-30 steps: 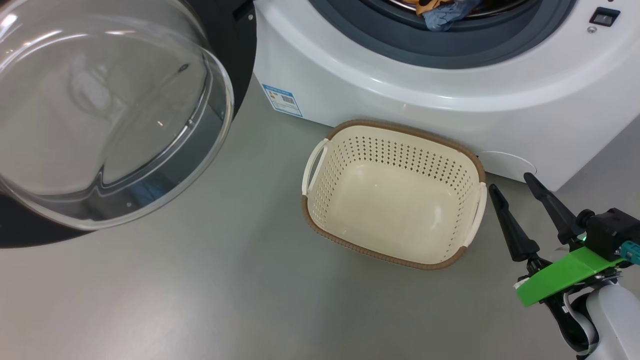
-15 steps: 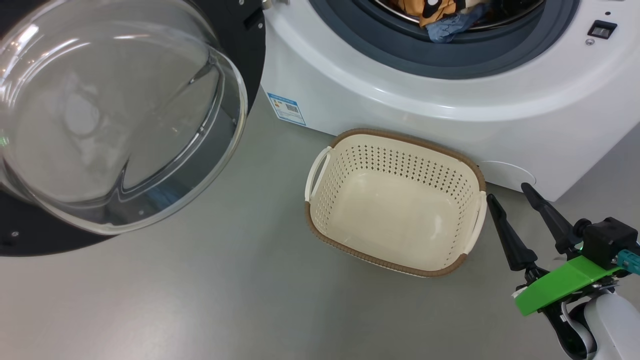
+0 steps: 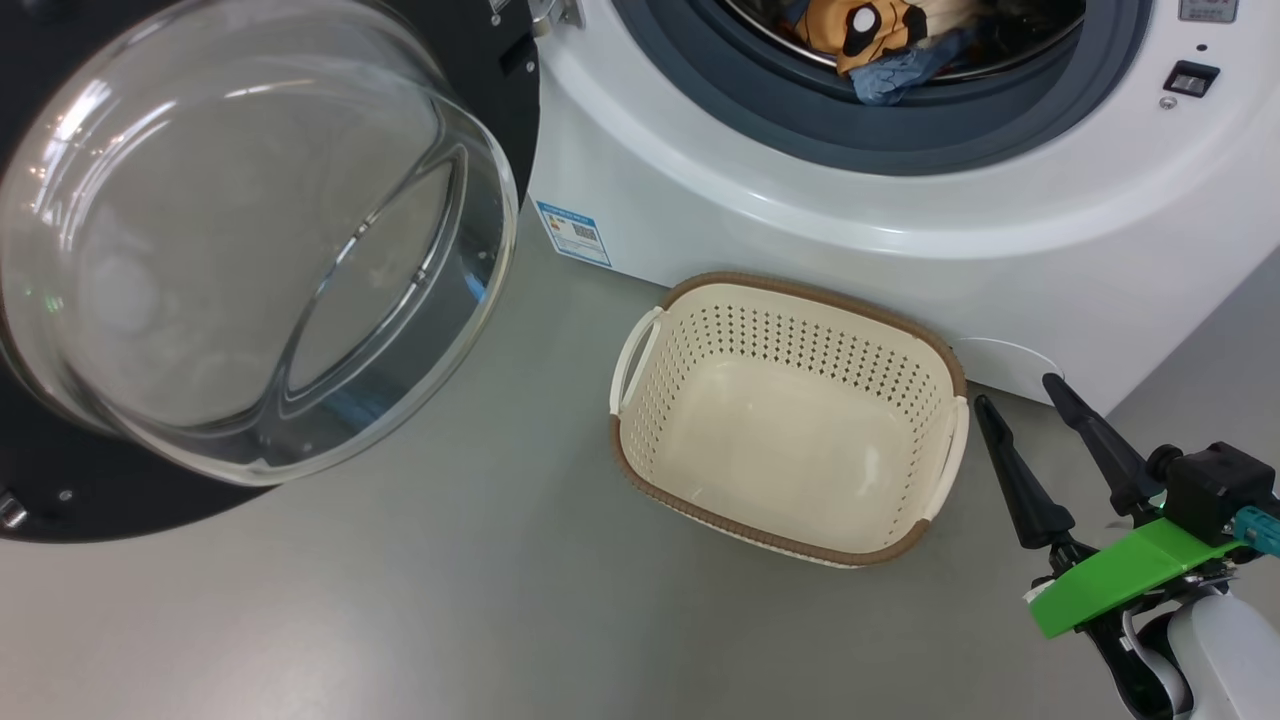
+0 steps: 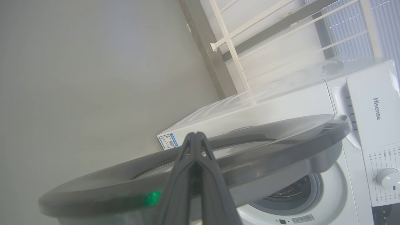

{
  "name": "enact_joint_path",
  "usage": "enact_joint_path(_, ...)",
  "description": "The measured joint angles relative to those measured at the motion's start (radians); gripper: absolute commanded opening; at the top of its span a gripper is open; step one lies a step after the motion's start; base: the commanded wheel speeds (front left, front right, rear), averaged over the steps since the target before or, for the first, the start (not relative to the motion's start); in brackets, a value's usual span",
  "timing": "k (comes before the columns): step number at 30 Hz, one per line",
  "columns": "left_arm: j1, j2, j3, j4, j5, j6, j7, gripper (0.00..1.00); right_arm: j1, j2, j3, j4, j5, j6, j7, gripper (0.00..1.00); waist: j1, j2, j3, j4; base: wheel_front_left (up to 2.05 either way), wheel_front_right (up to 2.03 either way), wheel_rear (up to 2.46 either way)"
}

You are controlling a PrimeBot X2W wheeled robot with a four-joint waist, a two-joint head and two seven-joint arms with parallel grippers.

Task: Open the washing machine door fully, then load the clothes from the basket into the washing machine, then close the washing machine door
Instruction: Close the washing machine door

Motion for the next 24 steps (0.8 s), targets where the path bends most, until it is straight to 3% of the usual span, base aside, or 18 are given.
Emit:
enact_joint_path(17, 0.066, 0.002, -0.032, -0.170, -0.020, 0.000, 0.191, 0.00, 0.048, 0.013, -0.028, -0.004, 0.001, 0.000, 0.000, 1.00, 0.0000, 0.0000, -0.050, 0.009, 0.00, 0.00, 0.00)
enact_joint_path(24, 0.113, -0.035, -0.051, -0.300, -0.044, 0.000, 0.277, 0.00, 0.067, 0.013, -0.033, -0.005, 0.001, 0.000, 0.000, 1.00, 0.0000, 0.0000, -0.074, 0.005, 0.00, 0.00, 0.00)
